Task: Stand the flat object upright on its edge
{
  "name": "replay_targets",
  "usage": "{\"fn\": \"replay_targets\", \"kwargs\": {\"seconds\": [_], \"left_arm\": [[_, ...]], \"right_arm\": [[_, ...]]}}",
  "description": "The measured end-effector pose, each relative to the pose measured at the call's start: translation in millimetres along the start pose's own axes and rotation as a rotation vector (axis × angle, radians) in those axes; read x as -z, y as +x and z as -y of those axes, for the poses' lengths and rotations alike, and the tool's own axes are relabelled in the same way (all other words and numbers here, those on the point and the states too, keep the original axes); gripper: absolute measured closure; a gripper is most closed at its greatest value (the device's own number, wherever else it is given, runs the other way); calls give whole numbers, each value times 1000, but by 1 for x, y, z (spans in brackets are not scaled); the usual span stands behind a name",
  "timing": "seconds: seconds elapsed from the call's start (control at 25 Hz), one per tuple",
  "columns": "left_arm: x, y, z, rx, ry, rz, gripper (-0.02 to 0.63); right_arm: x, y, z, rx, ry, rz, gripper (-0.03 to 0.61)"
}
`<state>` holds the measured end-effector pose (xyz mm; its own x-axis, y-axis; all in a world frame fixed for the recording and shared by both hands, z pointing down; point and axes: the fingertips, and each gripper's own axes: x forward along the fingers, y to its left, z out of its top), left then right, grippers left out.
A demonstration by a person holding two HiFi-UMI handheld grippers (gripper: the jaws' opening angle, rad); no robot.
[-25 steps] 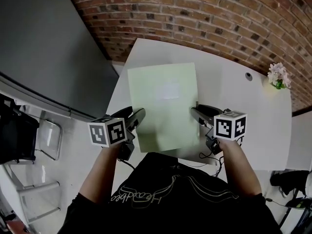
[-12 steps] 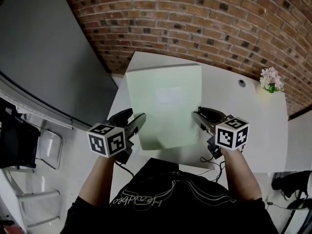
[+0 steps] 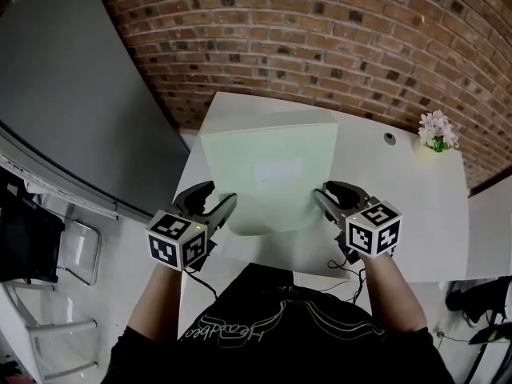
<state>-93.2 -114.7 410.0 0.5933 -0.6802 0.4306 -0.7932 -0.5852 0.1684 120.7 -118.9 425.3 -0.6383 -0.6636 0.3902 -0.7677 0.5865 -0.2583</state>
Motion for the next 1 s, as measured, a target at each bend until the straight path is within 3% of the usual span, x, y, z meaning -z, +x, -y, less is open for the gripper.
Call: {"fn": "replay_targets", "kwargs": {"seconds": [0.6,1.0], "left_arm": [[2,7,-3,-76,229,7,388],[18,18,-4,-71,249,-6,393]], "right_arm": [[9,10,7,69,-161,-12,453],[23,18,19,96,-202,-38,457]]}}
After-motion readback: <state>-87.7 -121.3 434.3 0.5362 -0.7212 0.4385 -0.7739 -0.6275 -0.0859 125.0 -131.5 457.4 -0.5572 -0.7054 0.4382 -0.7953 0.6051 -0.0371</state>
